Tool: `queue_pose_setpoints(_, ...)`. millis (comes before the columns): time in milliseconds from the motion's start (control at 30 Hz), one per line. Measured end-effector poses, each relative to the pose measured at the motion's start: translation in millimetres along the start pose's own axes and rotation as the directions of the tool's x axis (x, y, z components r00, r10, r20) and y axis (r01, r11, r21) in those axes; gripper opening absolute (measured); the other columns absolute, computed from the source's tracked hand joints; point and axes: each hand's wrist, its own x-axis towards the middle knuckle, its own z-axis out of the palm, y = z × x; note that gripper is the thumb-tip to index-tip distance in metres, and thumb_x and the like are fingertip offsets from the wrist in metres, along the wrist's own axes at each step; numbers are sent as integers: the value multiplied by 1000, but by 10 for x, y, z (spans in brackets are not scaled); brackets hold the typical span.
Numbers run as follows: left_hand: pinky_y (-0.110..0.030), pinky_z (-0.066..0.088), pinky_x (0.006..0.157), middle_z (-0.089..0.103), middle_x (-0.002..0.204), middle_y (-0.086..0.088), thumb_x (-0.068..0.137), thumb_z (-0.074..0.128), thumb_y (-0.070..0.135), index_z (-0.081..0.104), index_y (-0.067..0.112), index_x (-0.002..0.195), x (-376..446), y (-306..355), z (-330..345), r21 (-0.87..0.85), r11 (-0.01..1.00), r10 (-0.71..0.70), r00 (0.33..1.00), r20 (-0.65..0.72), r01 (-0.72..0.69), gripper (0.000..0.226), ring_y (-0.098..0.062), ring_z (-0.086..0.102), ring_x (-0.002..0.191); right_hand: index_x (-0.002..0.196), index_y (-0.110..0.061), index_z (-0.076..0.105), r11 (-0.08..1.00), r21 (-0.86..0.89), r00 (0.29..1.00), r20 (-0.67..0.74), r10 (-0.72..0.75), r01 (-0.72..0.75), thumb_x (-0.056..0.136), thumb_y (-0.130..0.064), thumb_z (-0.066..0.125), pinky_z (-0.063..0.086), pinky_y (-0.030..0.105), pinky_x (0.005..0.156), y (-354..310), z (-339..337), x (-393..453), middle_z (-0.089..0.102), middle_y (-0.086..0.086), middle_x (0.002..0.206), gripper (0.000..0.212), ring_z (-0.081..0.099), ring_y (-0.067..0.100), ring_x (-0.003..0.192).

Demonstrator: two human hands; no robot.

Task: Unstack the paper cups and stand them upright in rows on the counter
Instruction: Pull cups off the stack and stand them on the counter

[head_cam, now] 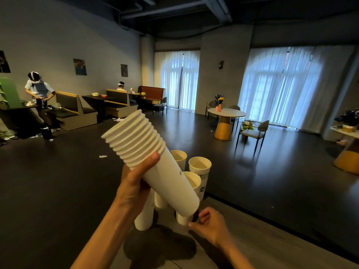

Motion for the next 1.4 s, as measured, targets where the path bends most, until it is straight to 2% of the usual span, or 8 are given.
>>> queue_pose_setpoints(100,-50,56,91,66,122,-17,35,93,58,59,18,128,-103,-78,154,97,994,-54,996,68,47,107,-34,64,114,107,-15,67,993,108,981,190,31,-53,95,-26,61,59,35,81,-135,-256,-195,71,5,92,18,68,12,78)
queue_pose_setpoints(233,-34,59,75,68,119,-16,26,94,56,58,15,131,-310,-195,378,80,972,-230,966,120,222,118,-29,68,105,130,-5,53,787,571,928,373,5,-234,75,-59,70,47,48,102,-429,-563,-471,64,29,119,78,62,44,111)
queue_pose_setpoints(333,-40,57,78,71,115,-15,25,96,51,61,15,127,-380,-262,429,79,961,-273,959,79,267,114,-32,67,106,131,-12,48,841,524,880,453,-144,-132,41,-69,86,45,47,106,-571,-648,-630,55,27,131,113,55,41,121)
queue_pose_setpoints(667,-42,59,84,75,105,-3,44,88,40,64,17,118,-545,-81,169,264,964,-34,999,-29,41,82,-20,71,99,113,-39,57,936,265,928,227,-294,232,66,-36,88,51,19,77,-836,-316,-819,64,-12,113,56,61,-3,102)
queue_pose_setpoints(833,-42,56,87,73,111,-4,50,85,38,63,19,121,-478,217,34,235,971,54,998,-19,-49,76,-22,69,105,111,-49,50,959,222,975,96,-202,177,52,-44,93,47,25,93,-695,51,-809,58,-21,117,73,53,-1,110)
queue_pose_setpoints(1000,-56,53,96,59,133,-18,57,84,38,54,23,133,-274,546,-126,89,986,147,985,-94,-139,83,-34,58,122,131,-30,46,955,296,990,134,-38,-4,45,-44,96,47,37,104,-511,395,-758,57,-15,125,100,55,9,120)
queue_pose_setpoints(1233,-56,53,96,59,135,-14,45,94,48,56,31,130,-210,672,-387,-19,986,163,973,-164,-168,95,-31,59,124,114,-41,45,949,316,993,118,-29,-10,54,-33,95,62,37,75,-489,568,-579,56,-19,110,78,57,10,106)
queue_pose_setpoints(1400,-53,55,93,65,124,-7,42,94,51,57,31,127,-169,670,-423,-48,984,163,970,-182,-174,95,-28,62,119,114,-42,44,947,318,995,66,-73,49,58,-30,93,56,26,77,-469,594,-480,54,-25,105,76,54,5,106)
